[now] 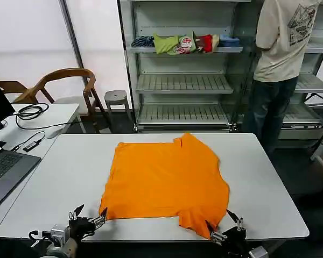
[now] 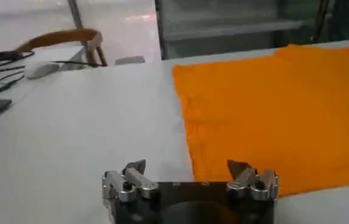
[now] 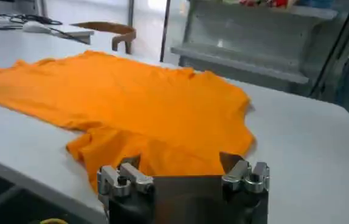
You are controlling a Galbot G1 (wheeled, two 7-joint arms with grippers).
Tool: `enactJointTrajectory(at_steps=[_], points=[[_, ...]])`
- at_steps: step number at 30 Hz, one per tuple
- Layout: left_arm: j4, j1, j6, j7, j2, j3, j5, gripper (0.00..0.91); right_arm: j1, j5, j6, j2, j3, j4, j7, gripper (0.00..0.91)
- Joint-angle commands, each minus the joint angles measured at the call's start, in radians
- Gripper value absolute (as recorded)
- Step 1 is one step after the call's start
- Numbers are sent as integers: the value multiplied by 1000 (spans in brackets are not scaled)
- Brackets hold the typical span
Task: Fold and organize the clothes.
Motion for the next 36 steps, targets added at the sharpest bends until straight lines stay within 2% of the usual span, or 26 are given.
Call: enactJointTrajectory(at_steps=[1, 19, 20, 21, 22, 23, 36], points=[[-1, 18, 26, -12, -5, 5, -12, 907, -27, -1, -2, -3, 2, 6, -6, 907], [38, 7, 25, -8, -18, 17, -12, 907, -36, -13, 0, -7, -33, -9, 28, 907], [38, 6, 25, -8, -20, 17, -11, 786, -37, -13, -1, -7, -35, -11, 32, 907], [38, 6, 25, -8, -21, 17, -11, 464, -38, -14, -1, -7, -38, -13, 39, 272], [38, 6, 25, -8, -22, 17, -9, 40, -37, -14, -2, -7, -40, -15, 41, 272], [38, 8, 25, -8, -23, 17, -7, 20, -38, -12, -3, -6, -42, -16, 42, 0], [24, 16, 16, -1, -35, 30, -7, 20, -30, 49, -10, -17, -57, -15, 45, 0]])
